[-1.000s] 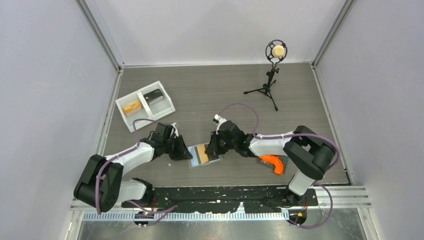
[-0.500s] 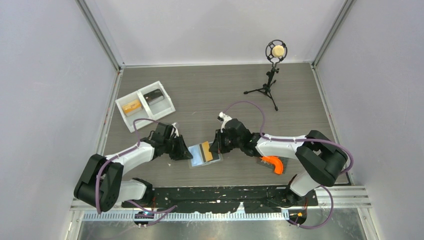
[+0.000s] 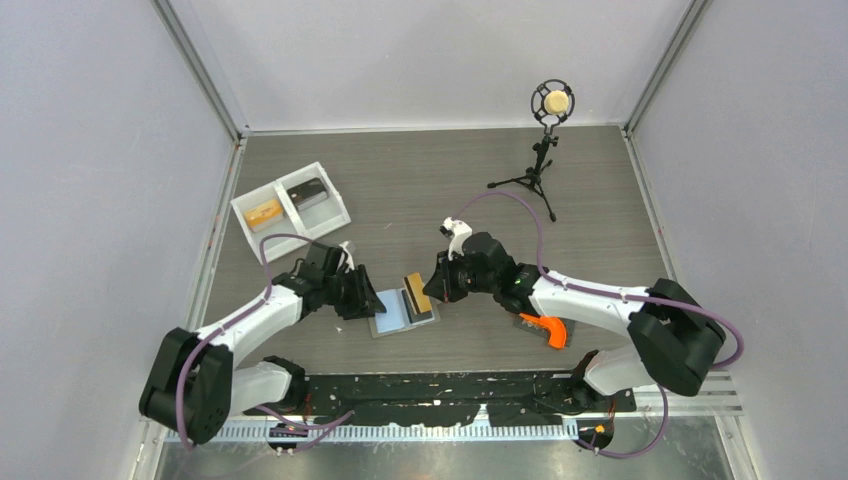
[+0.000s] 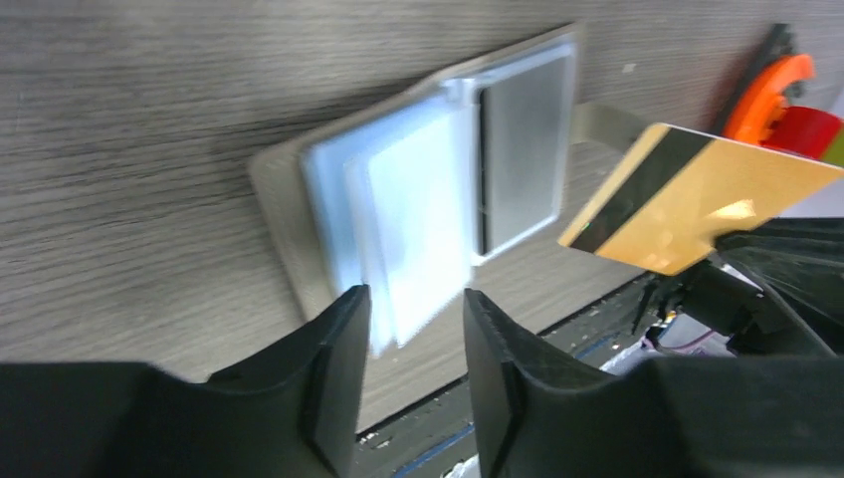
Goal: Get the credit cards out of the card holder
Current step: Remove the credit card from the card holder, then place the credit card in the storage box.
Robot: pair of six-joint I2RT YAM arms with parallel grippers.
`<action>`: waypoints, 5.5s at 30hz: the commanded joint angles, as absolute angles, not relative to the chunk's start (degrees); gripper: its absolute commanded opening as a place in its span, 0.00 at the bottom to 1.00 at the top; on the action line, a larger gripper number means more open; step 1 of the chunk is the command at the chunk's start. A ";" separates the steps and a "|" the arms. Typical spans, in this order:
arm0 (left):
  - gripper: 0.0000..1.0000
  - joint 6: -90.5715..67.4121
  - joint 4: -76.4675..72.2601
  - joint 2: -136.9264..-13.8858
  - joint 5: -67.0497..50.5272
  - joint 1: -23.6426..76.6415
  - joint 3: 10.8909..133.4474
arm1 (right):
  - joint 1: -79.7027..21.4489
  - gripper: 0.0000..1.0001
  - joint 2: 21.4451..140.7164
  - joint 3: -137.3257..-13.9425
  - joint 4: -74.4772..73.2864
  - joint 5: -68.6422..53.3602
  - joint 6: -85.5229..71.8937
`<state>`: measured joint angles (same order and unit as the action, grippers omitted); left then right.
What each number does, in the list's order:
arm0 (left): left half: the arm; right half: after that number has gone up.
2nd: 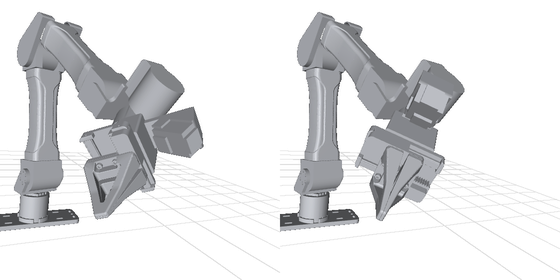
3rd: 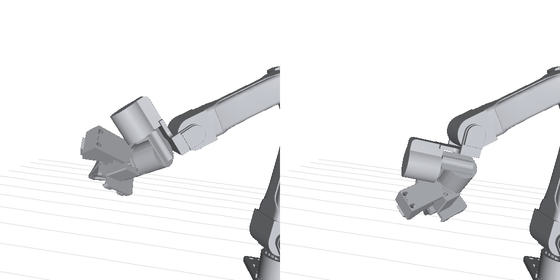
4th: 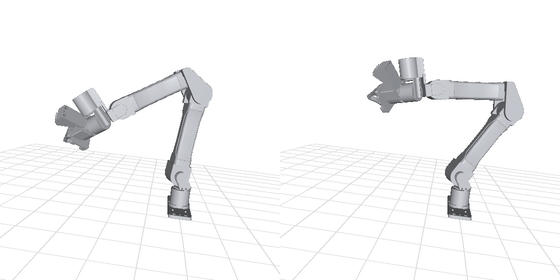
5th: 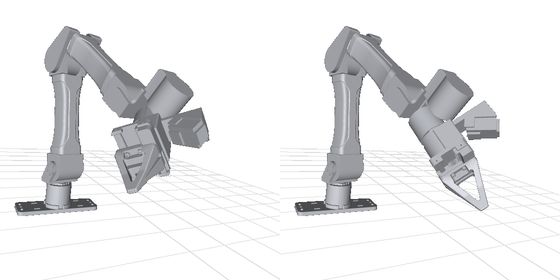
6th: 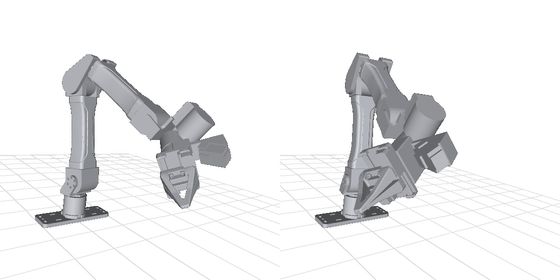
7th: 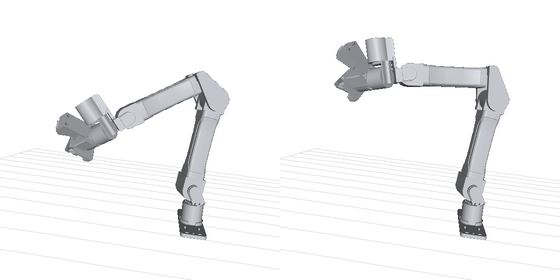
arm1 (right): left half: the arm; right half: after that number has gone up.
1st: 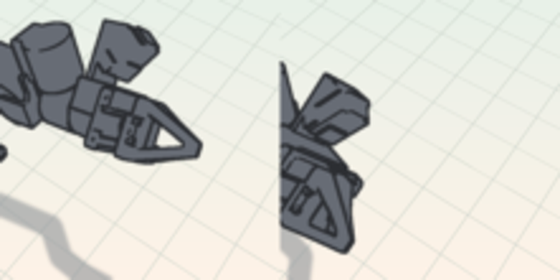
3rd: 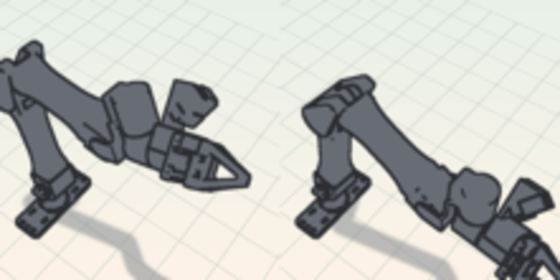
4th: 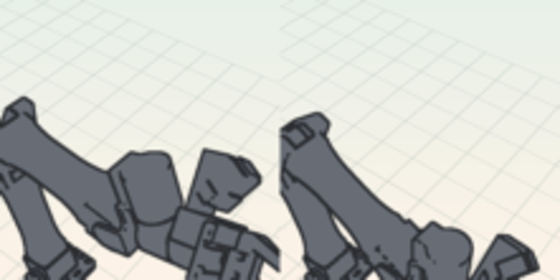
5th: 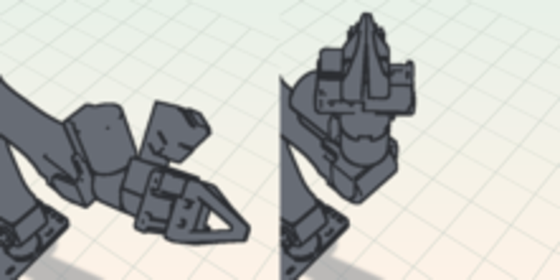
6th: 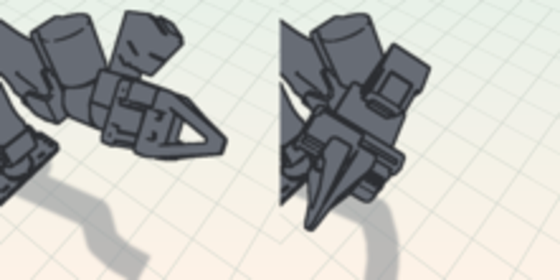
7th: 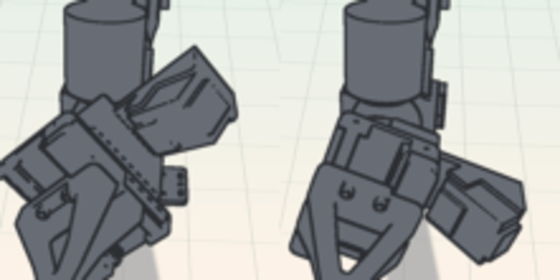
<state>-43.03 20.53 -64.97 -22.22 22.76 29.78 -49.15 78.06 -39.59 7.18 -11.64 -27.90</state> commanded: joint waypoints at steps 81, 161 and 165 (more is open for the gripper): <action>0.00 -35.93 29.27 -52.67 -33.22 -5.33 53.10 | -66.33 0.60 54.29 -31.36 11.82 12.39 -10.19; 0.19 -20.77 32.34 -110.66 -14.31 -24.72 91.85 | -63.15 0.95 55.35 -31.09 13.45 11.27 -6.86; 0.21 -20.01 33.11 -111.45 -13.46 -24.66 92.63 | -63.12 0.95 54.76 -30.63 13.74 11.81 -6.92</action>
<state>-21.78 32.47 -110.74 -14.92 -24.80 89.62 -63.51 55.66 -28.84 11.53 10.46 -6.52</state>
